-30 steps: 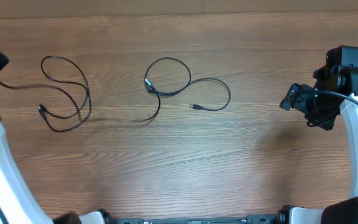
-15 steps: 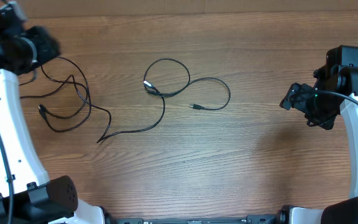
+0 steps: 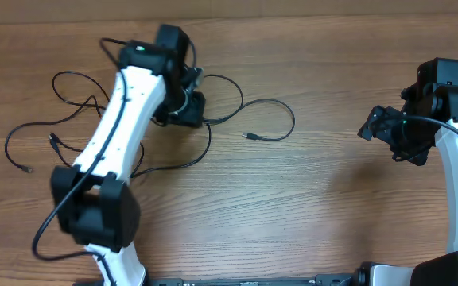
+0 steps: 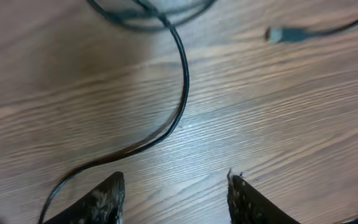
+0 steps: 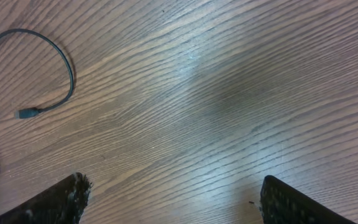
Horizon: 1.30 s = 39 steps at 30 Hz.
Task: Untangle cables
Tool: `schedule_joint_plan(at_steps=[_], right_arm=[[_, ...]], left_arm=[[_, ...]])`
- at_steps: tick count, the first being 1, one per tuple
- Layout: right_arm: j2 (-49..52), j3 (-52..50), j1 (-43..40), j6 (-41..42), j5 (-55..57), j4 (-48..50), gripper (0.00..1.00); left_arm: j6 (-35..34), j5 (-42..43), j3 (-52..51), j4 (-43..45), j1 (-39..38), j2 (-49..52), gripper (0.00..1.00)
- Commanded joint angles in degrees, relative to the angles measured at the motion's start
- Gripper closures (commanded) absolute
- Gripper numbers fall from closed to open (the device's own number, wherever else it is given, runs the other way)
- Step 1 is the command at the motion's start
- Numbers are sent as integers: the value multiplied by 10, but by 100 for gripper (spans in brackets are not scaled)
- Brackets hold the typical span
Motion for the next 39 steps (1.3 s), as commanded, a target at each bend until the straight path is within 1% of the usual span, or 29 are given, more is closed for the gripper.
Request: schedule_joint_plan(at_steps=[1,4,9,12,16,18,19,21,22,23,25,27,29,30,31,33,36,37,38,39], right_arm=[[-2,-2,-1,-1,-4,3,13],[-2,-2,-1,-1,-4,3,13],[-2,-2,-1,-1,-4,3,13],[-2,-2,-1,-1,-4,3,13],[-2,-2,-1,-1,-4,3,13],[-2,-2,-1,-1,-4,3,13],[-2,-2,-1,-1,-4,3,13],[-2,-2,-1,-1,-4,3,13],[-2,-2,-1,-1,-4,3,13],[-2,-2,-1,-1,-4,3,13],[-2,-2,-1,-1,-4,3,13],[-2,-2,-1,-1,-4,3,13],[-2,-2,-1,-1,-4,3,13],[-2,-2,-1,-1,-4,3,13],[-2,-2,-1,-1,-3,3,13],[-2,-2,-1,-1,-3,3,13],[-2,-2,-1,-1,-4,3,13],[-2,-2,-1,-1,-4,3,13],[-2,-2,-1,-1,-4,3,13],[-2,-2,-1,-1,-4,3,13]], left_arm=[[11,-26,-17,4,-32,62,46],[11,-45,-21,4,-56,130,45],[10,-73,-22,6,-63,182,46],[4,-73,-23,6,-63,196,51],[-7,-72,-33,13,-63,200,54],[-16,-72,-52,22,-63,200,58],[-16,-72,-60,24,-64,200,61],[-16,-72,-73,26,-64,200,81],[-16,-73,-73,26,-64,200,87],[-16,-77,-72,28,-64,195,95],[-37,-100,-72,30,-63,176,95],[-42,-104,-72,32,-60,140,96],[-45,-100,-72,32,-57,70,96],[-36,-94,-72,32,-58,29,96],[-11,-71,-72,32,-58,-18,96],[17,-41,-72,36,-57,-81,96],[15,-30,-72,61,-40,-193,96],[17,-1,-72,72,-29,-224,96],[50,70,-72,84,-6,-265,96],[64,108,-72,88,10,-283,96]])
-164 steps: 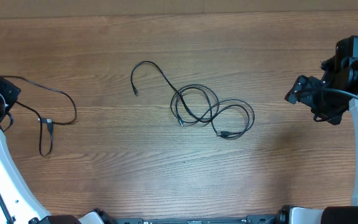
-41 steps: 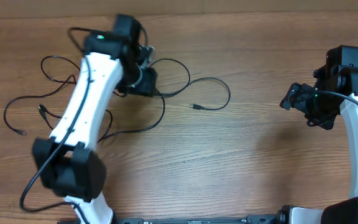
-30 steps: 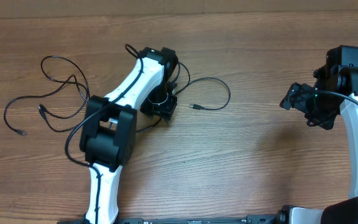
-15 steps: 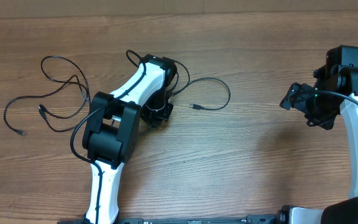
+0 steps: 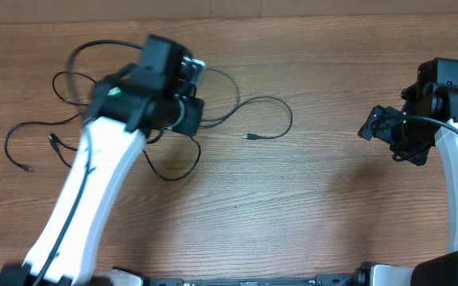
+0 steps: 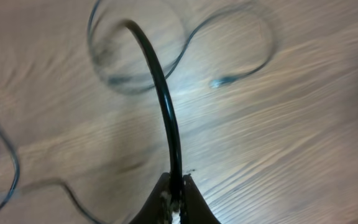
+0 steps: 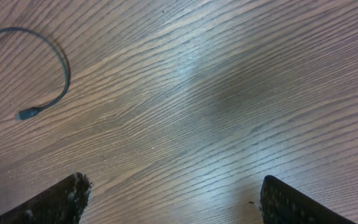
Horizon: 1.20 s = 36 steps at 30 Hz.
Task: Untangle cables
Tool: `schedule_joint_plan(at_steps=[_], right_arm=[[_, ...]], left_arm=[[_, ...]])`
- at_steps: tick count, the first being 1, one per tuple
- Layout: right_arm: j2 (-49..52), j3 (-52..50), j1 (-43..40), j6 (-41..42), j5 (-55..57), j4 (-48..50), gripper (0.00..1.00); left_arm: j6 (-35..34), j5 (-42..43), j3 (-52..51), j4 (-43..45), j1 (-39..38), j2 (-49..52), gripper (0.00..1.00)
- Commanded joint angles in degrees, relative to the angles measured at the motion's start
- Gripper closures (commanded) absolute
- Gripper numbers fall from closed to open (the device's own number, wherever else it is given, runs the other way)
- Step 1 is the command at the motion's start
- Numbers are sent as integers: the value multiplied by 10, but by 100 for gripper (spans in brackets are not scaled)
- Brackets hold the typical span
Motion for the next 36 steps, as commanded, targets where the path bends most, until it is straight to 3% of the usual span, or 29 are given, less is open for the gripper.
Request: schedule_joint_plan(at_steps=[1,4,6,9,12,15,17,19,20,21,30,36], right_arm=[[-1,-2,-1,-1,-4,3,13],[-1,-2,-1,-1,-4,3,13],[-1,-2,-1,-1,-4,3,13],[-1,-2,-1,-1,-4,3,13],[-1,-2,-1,-1,-4,3,13],[-1,-2,-1,-1,-3,3,13],[-1,-2,-1,-1,-4,6,13],[-1,-2,-1,-1,-4,6,13],[-1,-2,-1,-1,-4,5,13],[-1,-2,-1,-1,-4,4,14],[-1,-2,-1,-1,-4,4,13],[-1,-2,-1,-1,-4,4,13]], left_arm=[[60,149,0,20,66,-66,96],[54,101,0,30,124,-82,96],[14,5,0,37,162,-82,96],[-131,-217,0,51,247,-82,96],[-261,-311,0,62,345,-82,96],[-344,-296,0,70,433,-81,96],[-347,-265,0,77,465,-81,92],[-347,-240,0,74,493,-80,55],[-347,-231,0,70,499,-80,31],[-346,-224,0,67,499,-80,25],[-273,-58,0,46,445,-80,26],[-234,-79,-2,-67,323,-55,28]])
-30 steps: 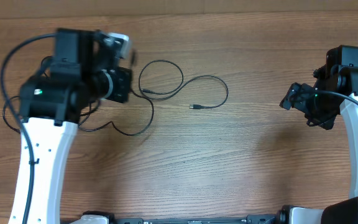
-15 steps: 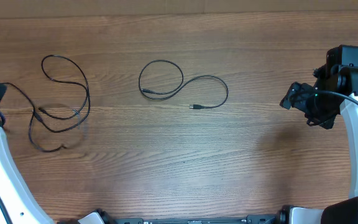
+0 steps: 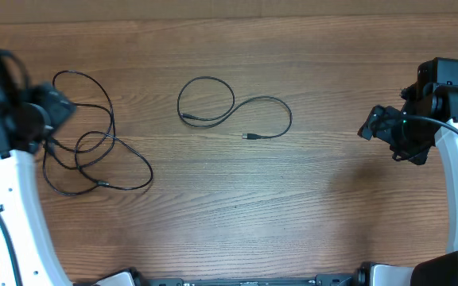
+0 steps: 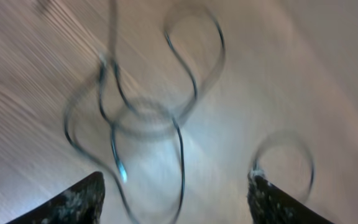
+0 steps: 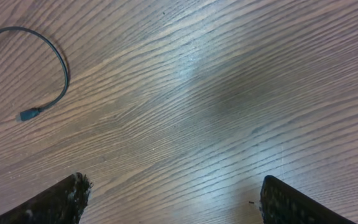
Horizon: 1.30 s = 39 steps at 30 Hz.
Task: Untangle cables
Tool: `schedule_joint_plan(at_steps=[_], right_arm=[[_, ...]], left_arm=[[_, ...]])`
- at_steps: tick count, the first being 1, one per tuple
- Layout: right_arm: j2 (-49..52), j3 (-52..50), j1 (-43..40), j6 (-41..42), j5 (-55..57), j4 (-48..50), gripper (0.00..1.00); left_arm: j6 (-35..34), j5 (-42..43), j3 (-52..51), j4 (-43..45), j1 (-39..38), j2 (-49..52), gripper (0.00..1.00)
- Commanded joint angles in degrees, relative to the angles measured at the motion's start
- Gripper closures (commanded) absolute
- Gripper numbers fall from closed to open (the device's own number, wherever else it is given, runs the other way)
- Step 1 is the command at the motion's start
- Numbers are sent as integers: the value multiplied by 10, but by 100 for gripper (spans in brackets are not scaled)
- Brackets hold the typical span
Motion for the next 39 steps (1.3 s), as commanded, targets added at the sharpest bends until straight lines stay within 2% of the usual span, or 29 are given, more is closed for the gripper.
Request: schedule_joint_plan(at_steps=[1,2,7,11,13,14,16,17,19,21,31,34,35,36,37,38,39], right_arm=[[-2,-2,-1,-1,-4,1,13],[-2,-2,-1,-1,-4,0,13],[-2,-2,-1,-1,-3,-2,13],[-2,-2,-1,-1,-3,0,13],[-2,-2,-1,-1,-4,0,13],[-2,-2,-1,-1,-4,0,13],[-2,-2,-1,-1,-4,-1,13],[-2,-2,-1,-1,-4,-1,13],[-2,-2,-1,-1,-4,-1,13],[-2,-2,-1,-1,-4,-1,13],[-2,-2,-1,-1,-4,-1,13],[-2,-2,-1,-1,-4,-3,13],[-2,-2,-1,-1,-4,-3,13],[-2,-2,-1,-1,-4,-3,13],[-2,-2,-1,-1,-3,-3,13],[-2,-2,-1,-1,-3,-3,13],[-2,-2,-1,-1,-3,-3,13]], left_arm=[[31,-9,-1,-60,-57,28,31],[28,-13,-1,-90,-72,42,36],[27,-14,-1,-148,-91,45,35],[27,-13,-34,-163,-91,-9,33],[22,-8,-87,-139,-91,-51,32],[4,-8,-131,-115,-91,-80,29],[-45,-8,-231,-49,-91,-134,16],[-68,-8,-289,-1,-91,-154,7],[-93,-3,-358,71,-91,-156,7],[-104,38,-437,175,-91,-130,9],[-233,73,-466,290,-90,21,10],[-232,70,-466,333,-90,53,20],[-232,63,-466,345,-90,58,28],[-232,59,-466,353,-90,58,39],[-231,57,-463,360,-89,56,55],[-224,57,-452,361,-85,52,85],[-201,60,-435,361,-78,44,96]])
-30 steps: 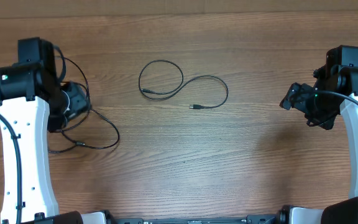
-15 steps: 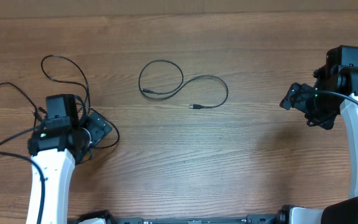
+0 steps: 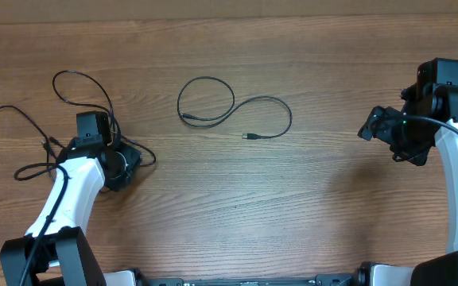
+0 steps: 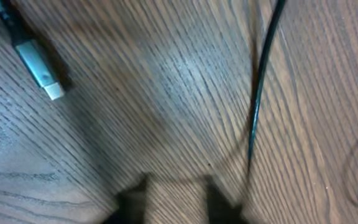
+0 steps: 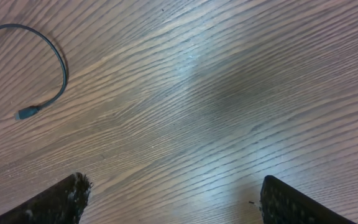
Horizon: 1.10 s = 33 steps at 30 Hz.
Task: Untangle cables
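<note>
One black cable [image 3: 248, 137] lies by itself mid-table, a loop and a curved tail; its plug end [image 5: 23, 114] shows in the right wrist view. A bunch of other black cables [image 3: 52, 145] is spread at the left. My left gripper [image 3: 126, 165] sits low at the bunch's right side. In its wrist view the left gripper [image 4: 176, 202] is open and blurred, with bare wood between the fingers, a silver plug [image 4: 39, 70] to the upper left and a strand [image 4: 258, 93] to the right. My right gripper [image 5: 182, 199] is wide open and holds nothing, far right of the cables [image 3: 384, 127].
The wooden table [image 3: 308, 206] carries nothing besides the cables and arms. Its back edge [image 3: 293, 17] runs along the top of the overhead view. One strand of the left bunch reaches close to the table's left edge.
My left gripper was raised at the far left edge; now it is low on the table beside the left bunch. That bunch lies differently, with a strand now far left. Right arm unchanged.
My left gripper stood open over one tangle at the back centre-left. Then it was shut on a strand, lifted. Then it was open at the far left, with one cable alone mid-table and the rest at the left. Now it sits by that bunch.
</note>
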Tool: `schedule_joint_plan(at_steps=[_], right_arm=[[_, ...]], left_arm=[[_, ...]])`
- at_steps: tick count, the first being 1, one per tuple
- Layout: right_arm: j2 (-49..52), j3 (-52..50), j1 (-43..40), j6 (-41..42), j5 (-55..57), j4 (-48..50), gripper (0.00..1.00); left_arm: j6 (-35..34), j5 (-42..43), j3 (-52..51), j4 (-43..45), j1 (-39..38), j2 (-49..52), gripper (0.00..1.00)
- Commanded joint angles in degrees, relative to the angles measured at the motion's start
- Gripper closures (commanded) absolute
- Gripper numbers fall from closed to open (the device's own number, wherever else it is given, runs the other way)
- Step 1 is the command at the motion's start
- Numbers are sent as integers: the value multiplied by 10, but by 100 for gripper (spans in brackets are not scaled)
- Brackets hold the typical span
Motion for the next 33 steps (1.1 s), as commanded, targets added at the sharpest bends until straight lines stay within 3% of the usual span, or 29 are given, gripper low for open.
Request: schedule_joint_plan(at_steps=[1,13,21,28,32,33], right_arm=[[-2,-2,-1,0,-3,2,13],[-2,-2,-1,0,-3,2,13],[-2,-2,-1,0,-3,2,13],[-2,-2,-1,-1,-3,2,13],[-2,-2,-1,0,-3,2,13],[-2,-2,-1,-1,-3,1,13]], left_arm=[[32,-4,37,-1,12,-15,96],[162,-25,318,-54,156,-106,96],[164,-64,339,-74,241,-114,93],[164,-181,339,-92,248,-114,87],[164,-196,339,-103,248,-114,87],[164,-188,339,-104,247,-114,78]])
